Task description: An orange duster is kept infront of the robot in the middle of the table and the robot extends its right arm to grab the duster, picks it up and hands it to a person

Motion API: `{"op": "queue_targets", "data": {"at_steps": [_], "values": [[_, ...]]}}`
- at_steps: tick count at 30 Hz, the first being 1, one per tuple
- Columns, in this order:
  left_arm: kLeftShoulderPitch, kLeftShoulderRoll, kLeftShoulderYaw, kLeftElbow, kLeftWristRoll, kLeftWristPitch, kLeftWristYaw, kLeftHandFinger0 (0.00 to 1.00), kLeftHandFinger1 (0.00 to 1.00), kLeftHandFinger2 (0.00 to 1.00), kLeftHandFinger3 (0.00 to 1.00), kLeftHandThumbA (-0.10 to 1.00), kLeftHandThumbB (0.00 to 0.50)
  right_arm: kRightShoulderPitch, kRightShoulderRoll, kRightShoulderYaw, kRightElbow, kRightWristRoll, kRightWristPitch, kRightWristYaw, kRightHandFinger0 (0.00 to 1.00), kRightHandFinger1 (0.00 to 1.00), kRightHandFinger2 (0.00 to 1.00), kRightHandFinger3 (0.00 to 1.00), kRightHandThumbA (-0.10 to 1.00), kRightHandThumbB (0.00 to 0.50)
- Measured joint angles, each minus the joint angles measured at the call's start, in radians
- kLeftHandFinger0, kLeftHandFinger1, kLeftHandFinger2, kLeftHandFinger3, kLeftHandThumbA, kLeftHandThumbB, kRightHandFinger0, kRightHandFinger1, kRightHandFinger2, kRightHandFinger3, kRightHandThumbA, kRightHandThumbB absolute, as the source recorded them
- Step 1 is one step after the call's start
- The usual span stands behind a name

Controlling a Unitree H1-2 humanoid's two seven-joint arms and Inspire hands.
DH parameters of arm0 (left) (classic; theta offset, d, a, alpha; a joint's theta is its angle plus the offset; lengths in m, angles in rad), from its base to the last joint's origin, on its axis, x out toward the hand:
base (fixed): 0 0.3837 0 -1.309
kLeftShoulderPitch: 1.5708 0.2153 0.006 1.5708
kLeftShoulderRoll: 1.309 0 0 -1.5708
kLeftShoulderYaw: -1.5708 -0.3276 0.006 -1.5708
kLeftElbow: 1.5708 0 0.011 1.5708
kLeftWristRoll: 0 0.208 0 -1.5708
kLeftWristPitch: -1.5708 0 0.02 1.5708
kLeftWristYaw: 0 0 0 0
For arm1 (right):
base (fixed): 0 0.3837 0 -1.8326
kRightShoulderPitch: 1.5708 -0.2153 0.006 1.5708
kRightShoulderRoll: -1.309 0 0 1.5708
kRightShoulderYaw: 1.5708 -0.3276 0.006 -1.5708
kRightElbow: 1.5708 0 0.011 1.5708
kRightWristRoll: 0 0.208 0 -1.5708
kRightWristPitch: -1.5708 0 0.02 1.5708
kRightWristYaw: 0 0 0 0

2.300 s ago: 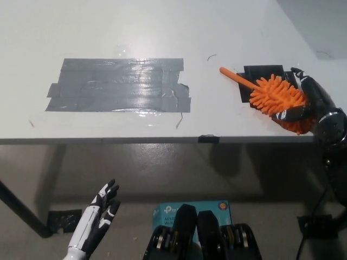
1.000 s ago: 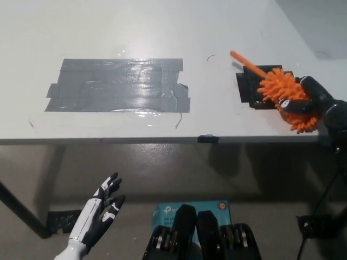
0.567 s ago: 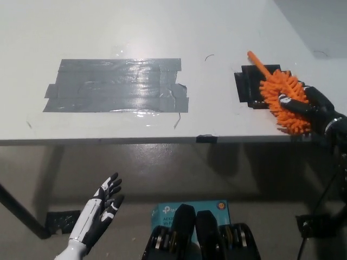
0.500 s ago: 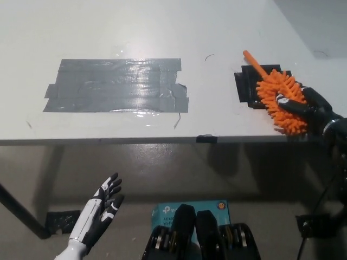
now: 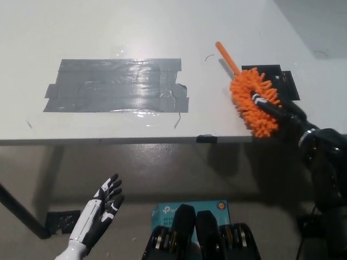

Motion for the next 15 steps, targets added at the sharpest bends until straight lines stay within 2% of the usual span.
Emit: {"op": "queue_targets", "data": {"at_steps": [9,11,15], "values": [[0.0,0.0,0.0,0.002,0.0,0.0,0.0,0.85,0.94,1.0,1.0,0.87,0.156,0.033,0.048,0.003,-0.006,0.187,0.001,0.012,0.0,0.35,0.66,1.0,-0.1,0.14],[0.0,0.0,0.0,0.003,0.0,0.0,0.0,0.84,0.94,1.0,1.0,0.87,0.157,0.045,0.053,0.004,-0.011,0.229,0.001,0.011,0.0,0.33,0.63,0.91,-0.1,0.125],[0.0,0.0,0.0,0.003,0.0,0.001,0.0,0.84,0.94,1.0,1.0,0.87,0.158,0.069,0.069,0.009,-0.027,0.307,0.002,0.005,0.0,0.31,0.61,0.93,-0.1,0.097]]}}
